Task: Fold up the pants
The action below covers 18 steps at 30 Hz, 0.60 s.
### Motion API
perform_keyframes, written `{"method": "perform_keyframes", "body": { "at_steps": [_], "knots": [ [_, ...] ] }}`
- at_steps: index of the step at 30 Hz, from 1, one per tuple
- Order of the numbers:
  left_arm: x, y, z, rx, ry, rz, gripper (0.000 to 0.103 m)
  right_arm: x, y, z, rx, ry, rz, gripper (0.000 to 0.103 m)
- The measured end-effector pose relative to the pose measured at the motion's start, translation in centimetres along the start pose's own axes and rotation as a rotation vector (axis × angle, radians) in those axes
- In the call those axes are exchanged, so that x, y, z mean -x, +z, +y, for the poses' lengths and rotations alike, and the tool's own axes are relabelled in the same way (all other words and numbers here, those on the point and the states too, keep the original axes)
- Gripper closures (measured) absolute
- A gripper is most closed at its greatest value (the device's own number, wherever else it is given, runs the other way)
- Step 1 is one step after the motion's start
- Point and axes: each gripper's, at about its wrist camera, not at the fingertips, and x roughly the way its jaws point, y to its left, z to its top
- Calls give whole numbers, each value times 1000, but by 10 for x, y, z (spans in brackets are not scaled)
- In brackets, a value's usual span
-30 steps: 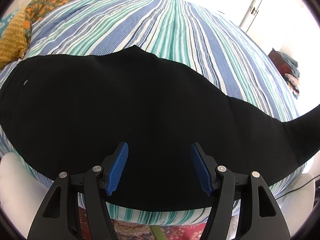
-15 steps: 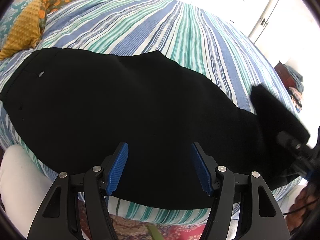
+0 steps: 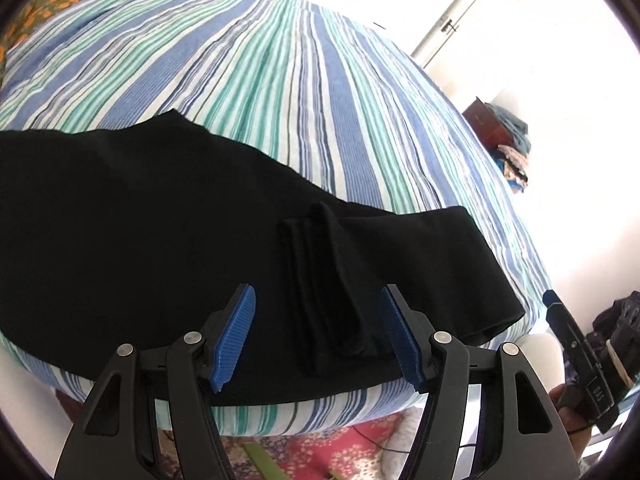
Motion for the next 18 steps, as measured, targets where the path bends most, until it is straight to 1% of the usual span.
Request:
{"method": "perform_keyframes", "body": {
  "at_steps": [1,3,4,5,6,7,8,9,10,13,15,16,18],
  "knots": [
    [-3,2,-5,-9,-10,8,40,2,3,-4,-26,-8,-14,15],
    [-10,4,-12,-42,-10,32,48,-4,7,-10,-62,-7,-5,15],
    [-15,5,-15,-67,0,46,55,-8,8,-11,-68,-5,8,15],
    [-20,4,-21,-98,26,60,59,-10,9,-12,-68,2,18,15],
    [-26,3,-26,-116,49,71,61,-13,9,-12,-64,11,24,15],
    [-30,2,-25,-129,72,84,67,-14,10,-10,-55,19,27,15],
    [-37,1,-26,-139,96,104,87,-15,10,-6,-43,25,28,15],
    [-42,0,-25,-141,117,119,99,-16,10,-3,-29,28,27,15],
    [-44,-1,-24,-139,137,123,100,-16,10,0,-16,31,25,15],
    [-29,-5,-24,-158,141,86,101,-12,9,6,21,22,10,15],
    [-22,-9,-18,-159,154,80,101,-8,9,9,31,10,-14,15],
    [-23,-11,-13,-149,157,88,100,-7,9,8,31,7,-23,15],
    [-27,-15,-3,-130,154,111,93,-11,8,6,21,9,-8,15]
  ]
}}
